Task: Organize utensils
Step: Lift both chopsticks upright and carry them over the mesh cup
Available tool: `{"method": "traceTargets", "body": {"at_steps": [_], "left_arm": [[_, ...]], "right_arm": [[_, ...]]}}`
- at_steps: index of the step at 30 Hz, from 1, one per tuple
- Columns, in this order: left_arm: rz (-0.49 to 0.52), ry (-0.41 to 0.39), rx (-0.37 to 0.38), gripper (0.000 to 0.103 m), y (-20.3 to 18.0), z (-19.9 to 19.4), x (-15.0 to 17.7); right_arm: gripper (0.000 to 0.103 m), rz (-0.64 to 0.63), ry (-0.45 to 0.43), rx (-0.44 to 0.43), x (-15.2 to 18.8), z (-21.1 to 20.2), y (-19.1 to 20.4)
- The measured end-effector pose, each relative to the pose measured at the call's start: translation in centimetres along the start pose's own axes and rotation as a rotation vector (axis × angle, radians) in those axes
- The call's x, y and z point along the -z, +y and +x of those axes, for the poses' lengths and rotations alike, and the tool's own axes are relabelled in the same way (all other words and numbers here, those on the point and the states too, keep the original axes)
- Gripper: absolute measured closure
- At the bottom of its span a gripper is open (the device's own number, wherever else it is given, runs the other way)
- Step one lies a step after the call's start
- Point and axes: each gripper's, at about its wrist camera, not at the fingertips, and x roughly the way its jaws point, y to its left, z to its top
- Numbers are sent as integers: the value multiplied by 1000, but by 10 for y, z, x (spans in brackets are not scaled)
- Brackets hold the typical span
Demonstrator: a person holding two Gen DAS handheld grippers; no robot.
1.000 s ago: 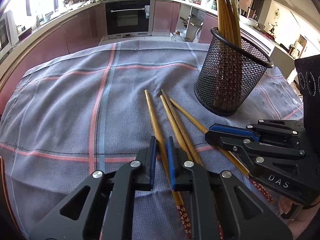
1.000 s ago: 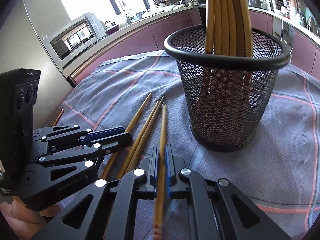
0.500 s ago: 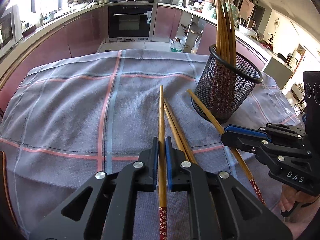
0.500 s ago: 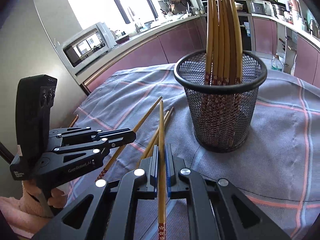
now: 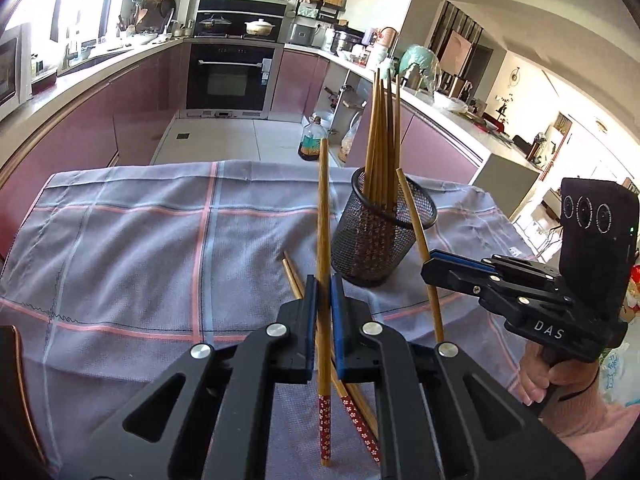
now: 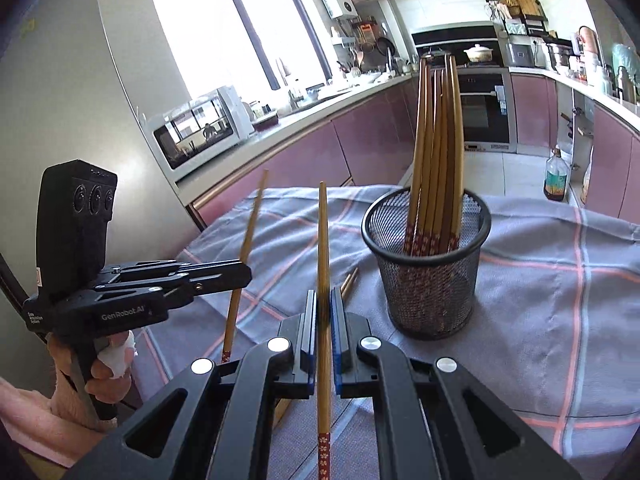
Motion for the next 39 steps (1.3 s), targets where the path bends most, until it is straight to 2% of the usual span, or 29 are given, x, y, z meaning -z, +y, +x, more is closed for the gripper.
{"method": "traceTargets", "body": {"at_steps": [11,39], "left_arm": [[-14,-105,78,96,-4,-45,-20],[50,-227,120,96,-38,-63,-83]], "right_arm": [[98,-8,-85,-1,-12,-26,-7],[98,-71,-272,47,-64,-75,-12]]}}
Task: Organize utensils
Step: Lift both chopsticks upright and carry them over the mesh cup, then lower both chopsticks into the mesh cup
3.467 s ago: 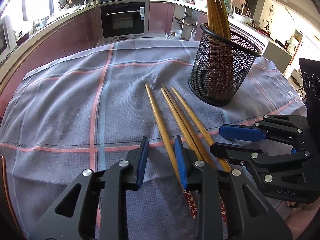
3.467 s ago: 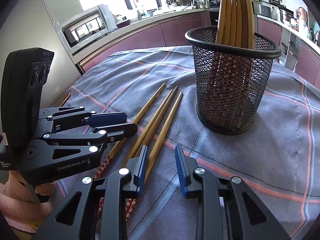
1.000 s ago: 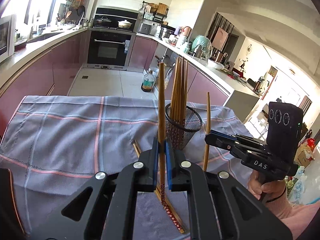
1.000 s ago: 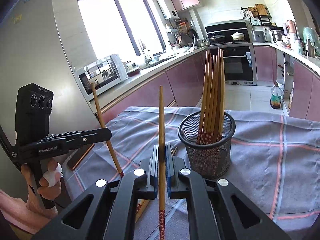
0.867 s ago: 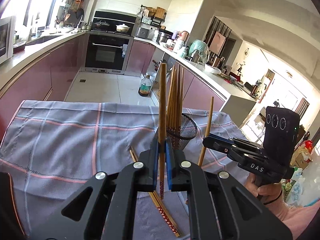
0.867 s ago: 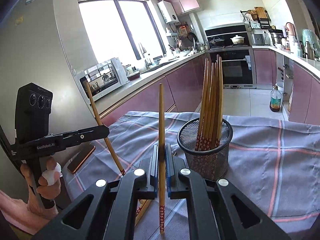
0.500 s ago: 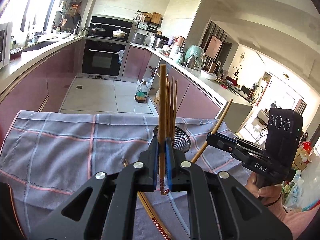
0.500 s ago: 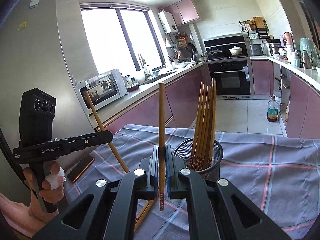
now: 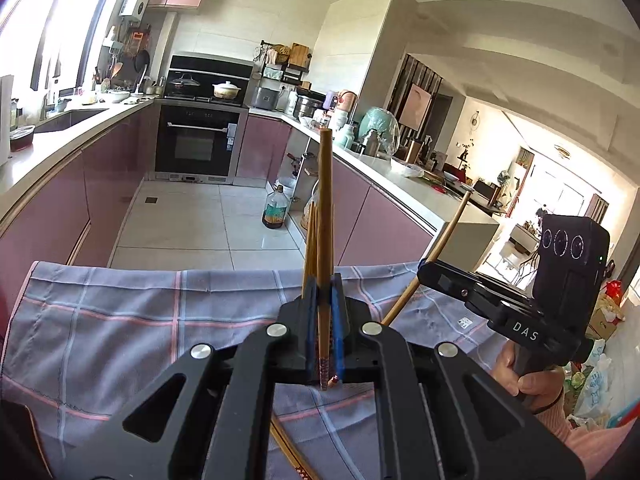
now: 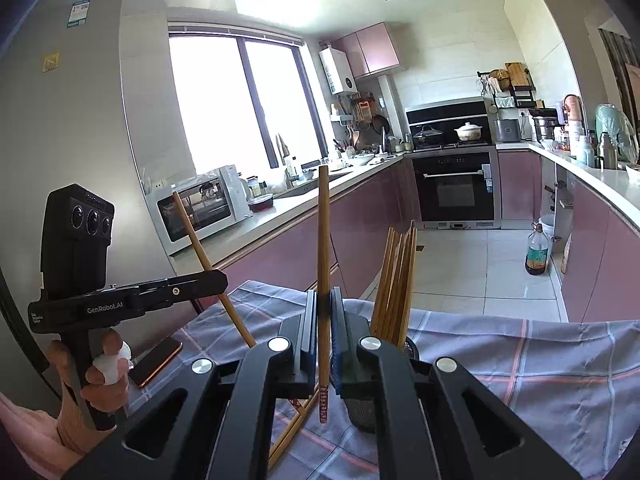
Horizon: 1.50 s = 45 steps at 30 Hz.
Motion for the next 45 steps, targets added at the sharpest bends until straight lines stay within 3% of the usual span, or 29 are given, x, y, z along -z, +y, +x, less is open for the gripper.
{"method": "traceTargets", "body": {"at_steps": [20,45], "left_arm": [[57,-55,-11,96,-17,13,-36],[111,134,-70,96,-20,82,-13]], "right_arm": [[98,-37,-71,48,-30,-2,-5],[98,-15,56,81,-9,38,-25]]}}
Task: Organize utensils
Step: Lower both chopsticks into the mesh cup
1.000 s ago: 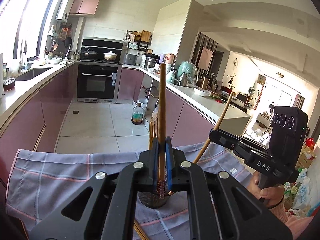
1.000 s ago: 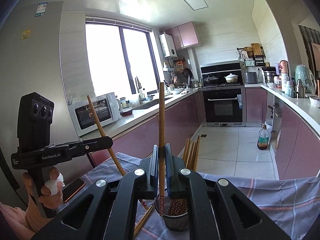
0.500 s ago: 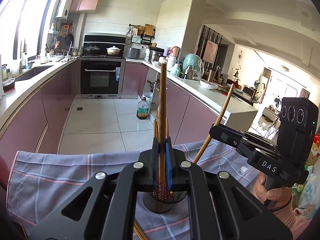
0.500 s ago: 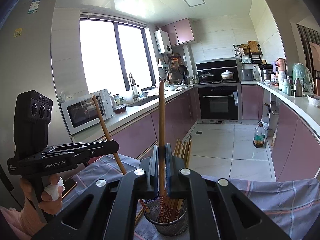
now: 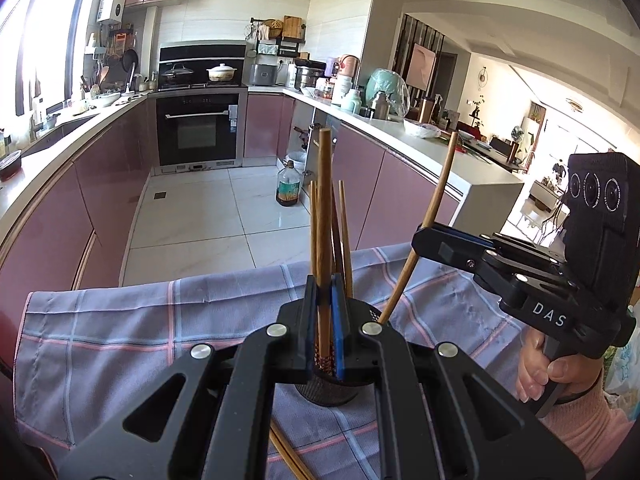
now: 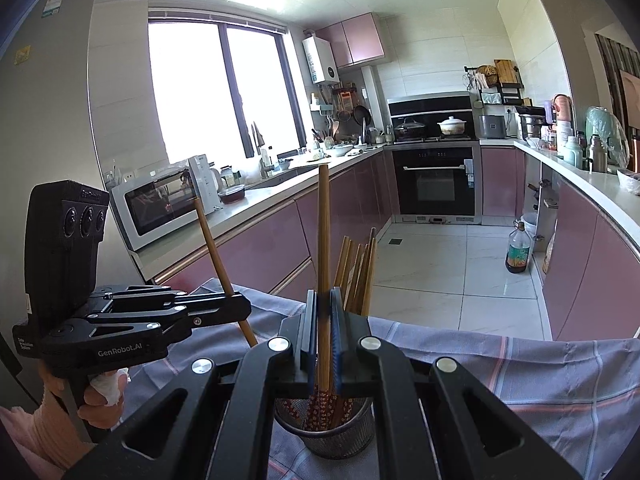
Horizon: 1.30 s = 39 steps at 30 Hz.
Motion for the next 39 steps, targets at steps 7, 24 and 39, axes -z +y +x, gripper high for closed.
{"method": "traceTargets", "body": {"at_steps": [7,24,39], "left_arm": [[33,67,4,96,0,19,4],[24,128,-18,95,5,59,6],[-31,126,-9,92,18,64,26]], "right_arm": [[98,-1,71,6,8,15,2],[97,67,90,30,10,35,-14],[95,124,91,21,16,47,-25]]}}
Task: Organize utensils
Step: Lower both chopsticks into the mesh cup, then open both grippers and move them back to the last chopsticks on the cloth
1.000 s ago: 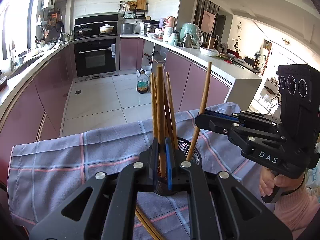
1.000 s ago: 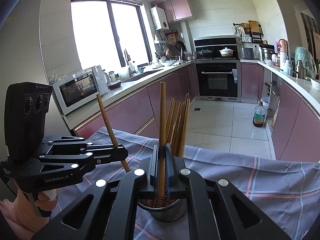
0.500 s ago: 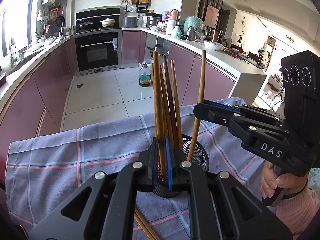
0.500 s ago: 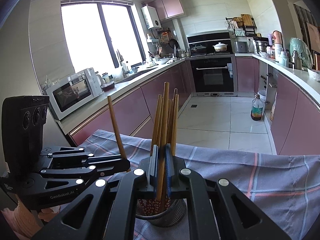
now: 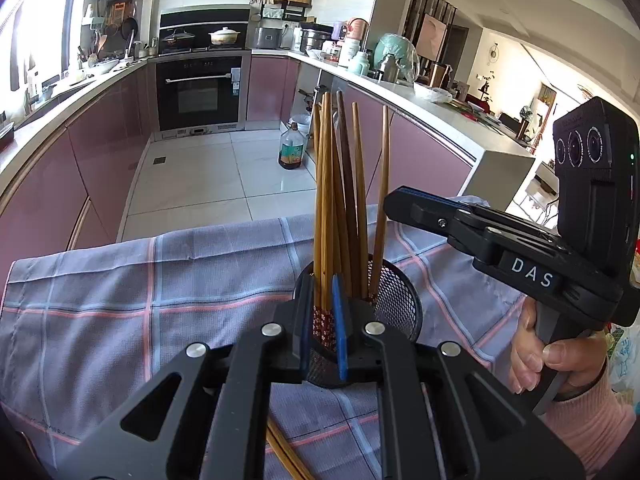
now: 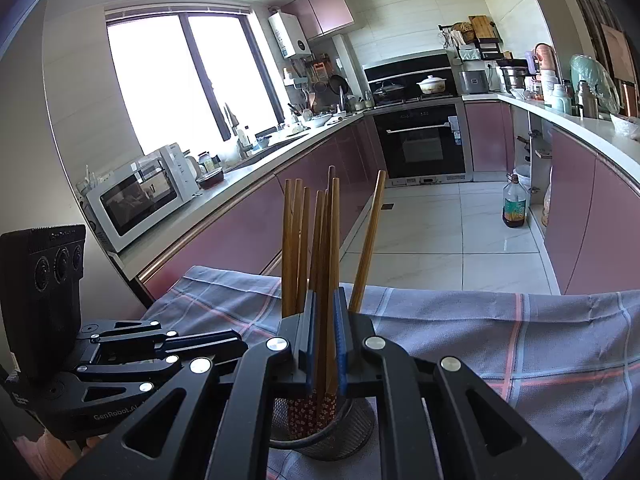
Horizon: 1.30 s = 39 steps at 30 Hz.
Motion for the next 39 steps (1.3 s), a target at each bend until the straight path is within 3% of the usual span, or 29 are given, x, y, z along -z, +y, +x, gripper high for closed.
{"method": "traceTargets", "body": {"at_steps": [4,8,13,20,24,31,39], "left_arm": [[-10,-10,-11,86,3,0,5],[-13,-23,-37,79,5,-2,11],[-18,-43,-67,72,7,-10,18],[-19,-81,-127,61,5,-26,29],[-19,-92,-167,48,6,-34,38],[-40,-77,-210,46,20,-45,63],[-65,30,-229,46,39,-36,108]], "right_arm": [[94,0,4,-8,1,-1,0],[81,-5,-3,-14,4,-8,2],[80,-14,-7,-30,10,-16,8],[68,-45,-9,-51,19,-27,21],[67,-74,0,-65,28,-30,34],[65,-125,54,-111,53,-31,57],[65,-102,194,-133,89,-7,63]]}}
